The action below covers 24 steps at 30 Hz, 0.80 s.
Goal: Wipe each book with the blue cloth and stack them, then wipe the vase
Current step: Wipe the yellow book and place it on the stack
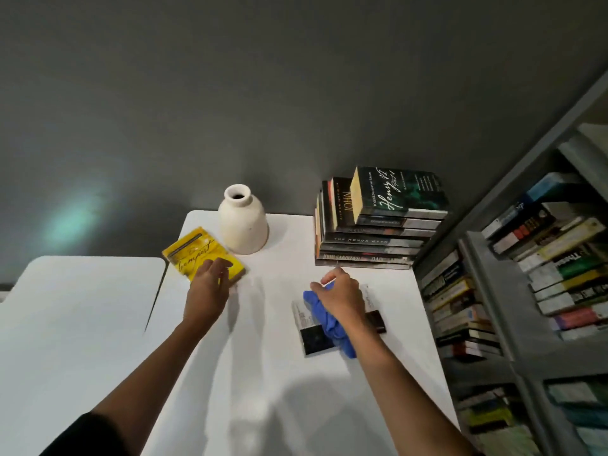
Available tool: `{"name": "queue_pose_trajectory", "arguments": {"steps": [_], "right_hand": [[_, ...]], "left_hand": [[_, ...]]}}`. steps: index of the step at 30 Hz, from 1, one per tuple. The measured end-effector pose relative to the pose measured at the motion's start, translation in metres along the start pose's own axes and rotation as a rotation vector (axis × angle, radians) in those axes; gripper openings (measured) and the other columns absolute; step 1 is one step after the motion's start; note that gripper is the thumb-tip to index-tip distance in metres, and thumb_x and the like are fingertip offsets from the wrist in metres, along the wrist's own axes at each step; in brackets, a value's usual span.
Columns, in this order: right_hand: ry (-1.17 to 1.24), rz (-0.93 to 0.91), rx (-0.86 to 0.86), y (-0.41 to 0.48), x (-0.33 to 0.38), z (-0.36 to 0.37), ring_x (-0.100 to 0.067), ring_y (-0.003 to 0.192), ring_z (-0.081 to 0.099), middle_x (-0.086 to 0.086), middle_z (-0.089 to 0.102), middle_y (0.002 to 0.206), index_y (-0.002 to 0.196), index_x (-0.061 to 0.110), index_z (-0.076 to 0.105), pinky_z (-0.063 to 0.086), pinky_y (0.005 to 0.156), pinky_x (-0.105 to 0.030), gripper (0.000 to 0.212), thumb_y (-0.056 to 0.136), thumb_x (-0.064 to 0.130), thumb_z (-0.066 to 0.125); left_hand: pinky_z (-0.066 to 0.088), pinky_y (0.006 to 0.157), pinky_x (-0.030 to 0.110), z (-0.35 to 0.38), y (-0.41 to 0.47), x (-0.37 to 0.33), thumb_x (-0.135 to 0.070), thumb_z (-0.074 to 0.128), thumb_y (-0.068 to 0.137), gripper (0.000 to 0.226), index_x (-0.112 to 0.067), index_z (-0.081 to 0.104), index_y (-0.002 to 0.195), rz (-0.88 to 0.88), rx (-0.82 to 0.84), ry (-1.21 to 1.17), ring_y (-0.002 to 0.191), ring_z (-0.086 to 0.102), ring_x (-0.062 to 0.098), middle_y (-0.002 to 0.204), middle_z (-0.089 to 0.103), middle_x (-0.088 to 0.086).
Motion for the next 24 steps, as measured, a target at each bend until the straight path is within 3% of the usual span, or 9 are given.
{"name": "queue_pose_trajectory", "arguments": {"steps": [6, 9, 12, 16, 18, 19, 21, 22, 24], "right_hand": [[0.039, -0.004, 0.241, -0.014, 0.051, 0.097, -0.024, 0.099, 0.063, -0.004, 0.069, 0.103, 0.092, 0.019, 0.067, 0.050, 0.088, -0.031, 0.025, 0.083, 0.042, 0.065], [0.063, 0.009, 0.313, -0.016, 0.070, 0.136, -0.024, 0.099, 0.065, -0.005, 0.071, 0.103, 0.096, 0.013, 0.071, 0.051, 0.088, -0.030, 0.031, 0.084, 0.041, 0.066], [0.086, 0.048, 0.335, -0.013, 0.083, 0.165, -0.025, 0.106, 0.062, -0.006, 0.069, 0.112, 0.108, 0.011, 0.069, 0.048, 0.093, -0.031, 0.039, 0.085, 0.043, 0.065], [0.165, 0.117, 0.268, -0.009, 0.093, 0.183, -0.028, 0.116, 0.057, -0.011, 0.063, 0.124, 0.125, 0.005, 0.058, 0.043, 0.098, -0.030, 0.054, 0.086, 0.043, 0.065], [0.193, 0.125, 0.240, -0.007, 0.096, 0.186, -0.028, 0.106, 0.060, -0.013, 0.067, 0.112, 0.109, 0.005, 0.064, 0.045, 0.094, -0.033, 0.046, 0.086, 0.044, 0.065], [0.195, 0.131, 0.229, -0.005, 0.096, 0.189, -0.026, 0.096, 0.061, -0.011, 0.067, 0.099, 0.091, 0.010, 0.065, 0.046, 0.089, -0.033, 0.034, 0.085, 0.044, 0.066], [0.208, 0.149, 0.215, -0.003, 0.097, 0.193, -0.022, 0.078, 0.053, -0.003, 0.058, 0.073, 0.062, 0.020, 0.046, 0.045, 0.076, -0.034, 0.037, 0.085, 0.041, 0.066], [0.216, 0.149, 0.209, -0.002, 0.097, 0.194, -0.021, 0.075, 0.051, 0.000, 0.055, 0.067, 0.059, 0.020, 0.042, 0.042, 0.071, -0.032, 0.041, 0.085, 0.039, 0.066], [0.242, 0.146, 0.212, -0.003, 0.099, 0.196, -0.026, 0.079, 0.057, -0.003, 0.061, 0.074, 0.066, 0.015, 0.052, 0.042, 0.072, -0.030, 0.034, 0.085, 0.039, 0.066]], "left_hand": [[0.043, 0.074, 0.041, -0.039, 0.018, 0.082, 0.001, 0.052, 0.094, 0.016, 0.003, 0.064, 0.104, -0.097, 0.023, 0.111, 0.096, 0.056, 0.044, 0.099, 0.061, 0.025], [0.041, 0.085, 0.050, -0.052, 0.038, 0.114, 0.000, 0.049, 0.095, 0.019, 0.007, 0.059, 0.109, -0.200, 0.050, 0.131, 0.110, 0.045, 0.045, 0.113, 0.053, 0.029], [0.028, 0.096, 0.049, -0.057, 0.062, 0.138, -0.012, 0.043, 0.096, 0.033, 0.016, 0.056, 0.108, -0.257, 0.110, 0.138, 0.114, 0.041, 0.051, 0.116, 0.050, 0.036], [0.022, 0.109, 0.045, -0.049, 0.090, 0.166, -0.020, 0.038, 0.105, 0.045, 0.011, 0.043, 0.136, -0.358, 0.262, 0.087, 0.135, 0.034, 0.044, 0.140, 0.044, 0.032], [0.029, 0.108, 0.042, -0.042, 0.096, 0.173, -0.021, 0.037, 0.105, 0.044, 0.006, 0.043, 0.140, -0.415, 0.353, 0.006, 0.135, 0.038, 0.041, 0.143, 0.045, 0.028], [0.035, 0.101, 0.038, -0.040, 0.096, 0.174, -0.021, 0.036, 0.105, 0.041, 0.005, 0.050, 0.134, -0.437, 0.382, -0.054, 0.129, 0.044, 0.041, 0.136, 0.051, 0.028], [0.038, 0.084, 0.032, -0.037, 0.094, 0.173, -0.021, 0.036, 0.106, 0.038, 0.006, 0.061, 0.115, -0.468, 0.395, -0.157, 0.114, 0.055, 0.042, 0.115, 0.061, 0.027], [0.040, 0.081, 0.033, -0.036, 0.092, 0.171, -0.022, 0.037, 0.105, 0.037, 0.004, 0.063, 0.109, -0.491, 0.379, -0.193, 0.109, 0.057, 0.043, 0.106, 0.062, 0.027], [0.045, 0.085, 0.040, -0.036, 0.088, 0.171, -0.029, 0.038, 0.105, 0.041, 0.004, 0.062, 0.103, -0.536, 0.342, -0.223, 0.106, 0.058, 0.045, 0.101, 0.063, 0.027]]}}
Point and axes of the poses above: each hand's wrist, its own y-axis towards the middle knuckle, its own z-axis out of the palm, x = y × z, the point moved 5 cm from there along y, towards the middle knuckle
